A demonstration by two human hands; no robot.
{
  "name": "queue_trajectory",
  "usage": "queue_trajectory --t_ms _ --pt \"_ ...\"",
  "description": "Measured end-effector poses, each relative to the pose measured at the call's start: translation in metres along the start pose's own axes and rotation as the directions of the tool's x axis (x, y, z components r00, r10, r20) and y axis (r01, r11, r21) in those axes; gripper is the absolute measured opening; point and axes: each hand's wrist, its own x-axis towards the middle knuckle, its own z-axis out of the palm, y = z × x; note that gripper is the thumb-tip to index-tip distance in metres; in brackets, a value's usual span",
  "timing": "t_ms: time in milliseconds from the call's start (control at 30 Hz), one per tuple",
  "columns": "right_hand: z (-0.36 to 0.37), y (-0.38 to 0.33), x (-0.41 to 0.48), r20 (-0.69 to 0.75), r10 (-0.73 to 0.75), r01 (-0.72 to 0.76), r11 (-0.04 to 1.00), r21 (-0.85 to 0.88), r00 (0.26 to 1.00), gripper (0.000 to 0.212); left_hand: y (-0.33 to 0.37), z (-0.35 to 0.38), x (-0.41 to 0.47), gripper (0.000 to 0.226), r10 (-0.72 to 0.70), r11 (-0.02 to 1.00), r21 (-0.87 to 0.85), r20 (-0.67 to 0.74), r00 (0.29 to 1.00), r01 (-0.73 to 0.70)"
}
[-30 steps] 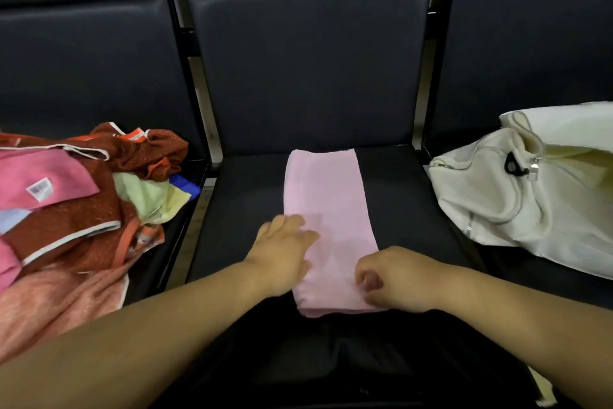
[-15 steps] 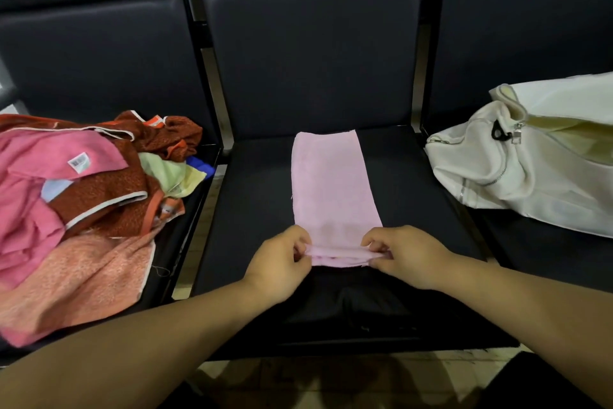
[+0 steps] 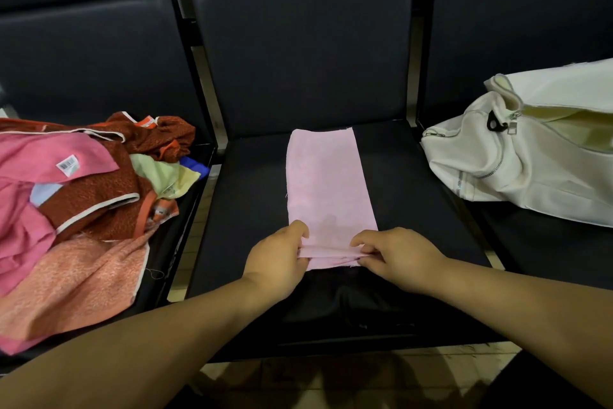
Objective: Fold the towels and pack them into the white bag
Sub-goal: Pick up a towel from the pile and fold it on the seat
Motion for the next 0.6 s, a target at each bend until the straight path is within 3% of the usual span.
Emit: queue_trajectory --t_ms 133,333,600 --pt "0.001 0.003 0.001 0.022 -0.008 0.008 1.0 0.004 1.0 0.032 -0.003 -0.009 -0.001 0.035 0.045 0.997 -0.056 -0.021 0.999 -0.046" --pt "-0.006 0.006 0.0 0.056 -0.019 0.014 0.997 0.078 0.998 0.036 -0.016 -0.014 -0.006 0.026 0.108 0.952 -0.305 0.243 0.964 -0.03" --pt "-0.007 0.006 -0.006 0.069 -0.024 0.019 0.997 0.077 0.997 0.04 -0.029 -0.027 -0.006 0.04 0.173 0.978 -0.173 0.351 0.92 -0.118"
